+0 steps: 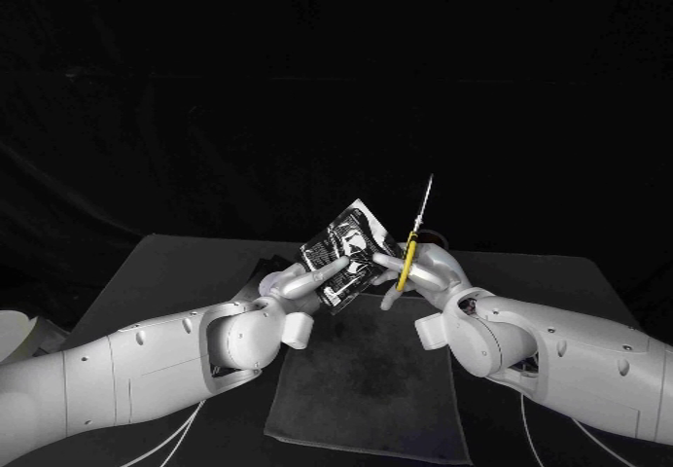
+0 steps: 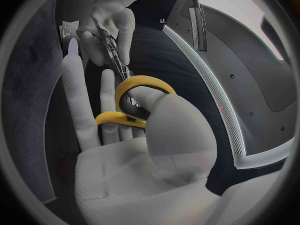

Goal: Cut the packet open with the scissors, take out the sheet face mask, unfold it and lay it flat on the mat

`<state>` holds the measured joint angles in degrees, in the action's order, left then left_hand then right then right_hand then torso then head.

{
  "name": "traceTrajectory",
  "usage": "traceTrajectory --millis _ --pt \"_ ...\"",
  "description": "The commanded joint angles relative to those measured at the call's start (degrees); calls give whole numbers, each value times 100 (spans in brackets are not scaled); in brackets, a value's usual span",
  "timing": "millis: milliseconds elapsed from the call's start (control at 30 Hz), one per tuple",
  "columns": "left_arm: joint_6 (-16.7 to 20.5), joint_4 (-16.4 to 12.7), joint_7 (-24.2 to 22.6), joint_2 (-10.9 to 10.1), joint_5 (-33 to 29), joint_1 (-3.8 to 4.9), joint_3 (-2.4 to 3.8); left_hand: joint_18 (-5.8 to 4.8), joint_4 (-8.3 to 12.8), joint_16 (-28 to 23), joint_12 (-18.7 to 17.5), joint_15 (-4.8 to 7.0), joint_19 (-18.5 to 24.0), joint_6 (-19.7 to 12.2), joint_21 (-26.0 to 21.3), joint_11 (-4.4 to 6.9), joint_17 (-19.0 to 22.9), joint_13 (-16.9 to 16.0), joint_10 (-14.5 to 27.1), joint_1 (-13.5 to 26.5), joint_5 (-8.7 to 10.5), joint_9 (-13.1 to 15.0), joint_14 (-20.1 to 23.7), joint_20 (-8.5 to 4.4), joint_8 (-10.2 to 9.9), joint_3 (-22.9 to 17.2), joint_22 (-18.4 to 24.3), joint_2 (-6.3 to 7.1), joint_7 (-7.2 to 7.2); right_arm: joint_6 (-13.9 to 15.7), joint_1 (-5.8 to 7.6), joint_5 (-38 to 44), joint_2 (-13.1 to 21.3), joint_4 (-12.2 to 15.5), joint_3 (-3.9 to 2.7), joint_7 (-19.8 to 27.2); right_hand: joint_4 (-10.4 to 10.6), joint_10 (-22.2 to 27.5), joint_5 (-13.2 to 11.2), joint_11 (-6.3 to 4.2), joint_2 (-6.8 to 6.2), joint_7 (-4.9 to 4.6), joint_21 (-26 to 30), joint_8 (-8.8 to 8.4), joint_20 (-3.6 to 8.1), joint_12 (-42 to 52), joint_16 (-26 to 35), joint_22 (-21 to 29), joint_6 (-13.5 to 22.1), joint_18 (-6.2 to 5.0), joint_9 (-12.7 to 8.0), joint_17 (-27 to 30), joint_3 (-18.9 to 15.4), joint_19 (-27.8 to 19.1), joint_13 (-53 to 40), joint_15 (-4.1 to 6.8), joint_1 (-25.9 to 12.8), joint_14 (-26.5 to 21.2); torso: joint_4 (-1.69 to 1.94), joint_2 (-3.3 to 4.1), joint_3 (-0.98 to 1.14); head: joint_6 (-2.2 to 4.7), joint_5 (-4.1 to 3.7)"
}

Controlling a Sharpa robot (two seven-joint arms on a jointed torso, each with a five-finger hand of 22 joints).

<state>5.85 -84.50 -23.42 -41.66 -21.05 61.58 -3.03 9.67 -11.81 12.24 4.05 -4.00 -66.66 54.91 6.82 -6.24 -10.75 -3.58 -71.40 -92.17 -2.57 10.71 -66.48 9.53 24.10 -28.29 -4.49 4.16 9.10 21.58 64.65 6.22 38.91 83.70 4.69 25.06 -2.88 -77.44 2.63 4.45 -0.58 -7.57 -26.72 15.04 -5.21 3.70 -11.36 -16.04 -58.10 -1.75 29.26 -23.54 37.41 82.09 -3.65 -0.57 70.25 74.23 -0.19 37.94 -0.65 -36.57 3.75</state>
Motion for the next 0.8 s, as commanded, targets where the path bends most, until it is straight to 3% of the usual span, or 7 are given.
traceTrajectory --millis 33,200,600,800 --pt "256 12 -163 -10 116 13 10 73 72 -45 -37 -5 -35 37 25 21 -25 -8 -54 127 -20 164 -47 -3 49 -131 -9 13 -5 -243 -1 75 35 26 1 35 -149 -79 14 -49 39 -36 43 1 17 -25 49 17 54 -818 35 -8 191 -11 -6 -9 -73 -76 -2 1 0 7 -2" --pt "376 18 -189 -22 132 13 10 71 157 -68 -40 -2 -43 33 32 23 -59 -8 -71 238 -20 205 -64 -8 64 -259 -9 42 -6 -283 -1 36 79 65 9 117 -211 269 13 57 -80 -142 102 -85 -33 -37 159 49 249 -789 43 -1 138 -61 13 -97 -137 -258 0 2 2 15 -5" --pt "447 47 -225 -108 160 13 10 70 296 -103 -41 3 -55 29 47 24 -112 -8 -90 394 -19 266 -89 -16 83 -432 -12 68 -2 -339 -1 11 337 243 42 168 -119 879 18 277 -599 -364 190 -413 -153 -27 440 101 633 -723 -88 72 -375 -135 7 -292 -568 -724 -4 1 1 36 -27" --pt "413 63 -238 -170 172 13 11 70 339 -112 -41 5 -58 29 52 24 -128 -8 -96 433 -19 284 -98 -20 88 -479 -13 67 2 -401 -1 34 576 393 93 95 -91 947 19 302 -642 -389 201 -465 -171 -16 477 110 660 -718 -119 91 -469 -140 0 -316 -620 -776 -3 0 -1 51 -30"
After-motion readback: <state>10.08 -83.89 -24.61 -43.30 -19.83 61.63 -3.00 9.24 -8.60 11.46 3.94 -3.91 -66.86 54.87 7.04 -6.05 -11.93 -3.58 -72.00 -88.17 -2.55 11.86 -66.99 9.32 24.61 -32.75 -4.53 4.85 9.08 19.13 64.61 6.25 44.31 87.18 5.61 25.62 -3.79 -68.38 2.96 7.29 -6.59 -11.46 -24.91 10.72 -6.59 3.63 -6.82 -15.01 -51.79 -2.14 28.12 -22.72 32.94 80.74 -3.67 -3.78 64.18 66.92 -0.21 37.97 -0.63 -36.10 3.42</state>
